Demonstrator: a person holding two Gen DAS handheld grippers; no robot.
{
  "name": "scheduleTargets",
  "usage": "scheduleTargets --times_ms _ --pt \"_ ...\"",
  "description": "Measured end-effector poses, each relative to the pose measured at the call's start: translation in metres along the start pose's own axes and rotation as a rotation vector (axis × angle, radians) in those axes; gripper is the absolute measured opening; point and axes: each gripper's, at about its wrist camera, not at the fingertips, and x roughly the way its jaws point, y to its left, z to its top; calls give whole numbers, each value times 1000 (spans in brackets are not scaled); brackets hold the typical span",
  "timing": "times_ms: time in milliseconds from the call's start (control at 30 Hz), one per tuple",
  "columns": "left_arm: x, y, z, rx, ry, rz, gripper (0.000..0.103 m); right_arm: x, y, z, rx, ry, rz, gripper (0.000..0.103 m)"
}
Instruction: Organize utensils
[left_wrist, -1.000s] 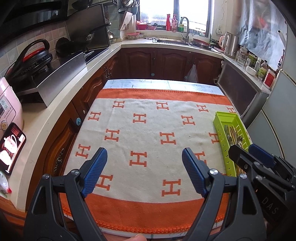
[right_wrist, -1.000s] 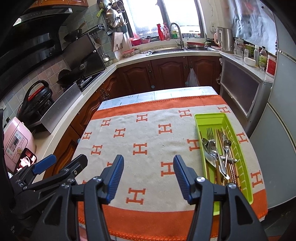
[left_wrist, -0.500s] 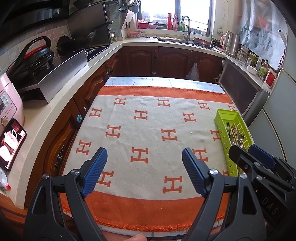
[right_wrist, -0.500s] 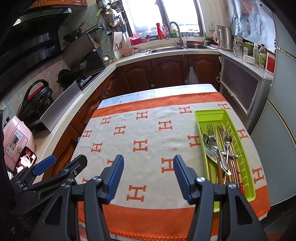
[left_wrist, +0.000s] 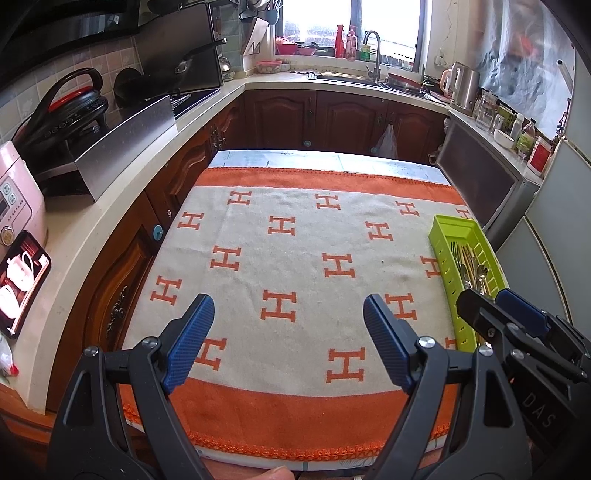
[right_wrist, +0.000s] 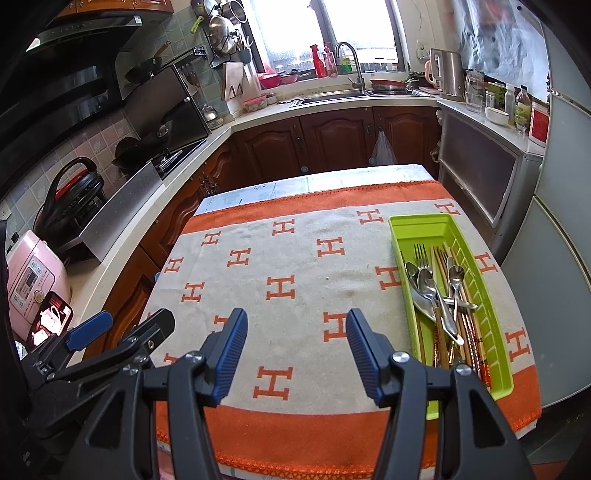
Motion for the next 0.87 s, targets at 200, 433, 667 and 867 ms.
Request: scheduleTargets --times_ms 200,433,667,867 --pt "1 0 -1 0 2 0 81 0 0 0 0 1 -1 56" --pt "1 0 -2 3 -2 5 81 0 0 -1 1 3 -1 56" --pt "4 1 -2 5 -4 6 81 2 0 -2 2 5 -3 56" --pt "12 5 -3 1 19 -6 81 8 -1 -6 3 15 -13 56"
